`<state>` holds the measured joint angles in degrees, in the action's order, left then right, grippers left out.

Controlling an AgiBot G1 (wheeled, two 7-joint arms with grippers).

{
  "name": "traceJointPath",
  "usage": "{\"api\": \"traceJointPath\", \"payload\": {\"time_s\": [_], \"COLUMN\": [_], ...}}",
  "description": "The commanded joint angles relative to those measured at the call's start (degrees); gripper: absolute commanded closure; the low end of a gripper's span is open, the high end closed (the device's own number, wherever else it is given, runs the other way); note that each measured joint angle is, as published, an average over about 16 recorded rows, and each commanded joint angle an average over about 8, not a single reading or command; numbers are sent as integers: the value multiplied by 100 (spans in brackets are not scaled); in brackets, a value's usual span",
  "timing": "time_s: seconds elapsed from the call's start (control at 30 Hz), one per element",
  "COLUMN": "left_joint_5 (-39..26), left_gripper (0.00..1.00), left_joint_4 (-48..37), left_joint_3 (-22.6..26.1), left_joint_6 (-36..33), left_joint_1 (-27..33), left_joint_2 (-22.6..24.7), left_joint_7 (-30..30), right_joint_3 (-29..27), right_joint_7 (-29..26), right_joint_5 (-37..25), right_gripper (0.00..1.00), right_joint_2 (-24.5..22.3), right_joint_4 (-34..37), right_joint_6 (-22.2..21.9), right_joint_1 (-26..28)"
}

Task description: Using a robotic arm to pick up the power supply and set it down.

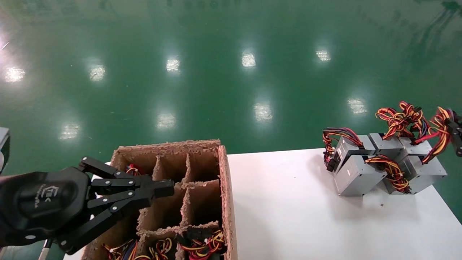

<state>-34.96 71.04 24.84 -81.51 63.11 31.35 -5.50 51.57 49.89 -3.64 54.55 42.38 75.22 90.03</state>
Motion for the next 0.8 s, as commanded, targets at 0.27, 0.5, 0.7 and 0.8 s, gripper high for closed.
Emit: {"api": "traceJointPath", "payload": {"time_s": [0.27, 0.5, 0.7, 0.8], "left_joint_5": [0, 0, 0, 0], "left_gripper": [100, 100, 100, 100], "left_joint_4": [0, 0, 0, 0], "left_joint_3": [0, 0, 0, 0], "left_joint_6": [0, 0, 0, 0], "left_joint_1": [0, 0, 0, 0], "left_joint_2": [0, 0, 0, 0], "left_joint_7": [0, 0, 0, 0], "right_joint_3": [141, 265, 129, -59], "right_joint_7": [175, 333, 58, -241], "right_joint_5": [-29, -74, -245, -409], "right_gripper": [0, 0, 0, 0], "right_joint_2": [-35, -18, -100, -199], "right_joint_4": [-223, -249, -729, -1281], "right_joint_6": [317, 592, 667, 672], "right_joint_1": [165, 304, 198, 41]}}
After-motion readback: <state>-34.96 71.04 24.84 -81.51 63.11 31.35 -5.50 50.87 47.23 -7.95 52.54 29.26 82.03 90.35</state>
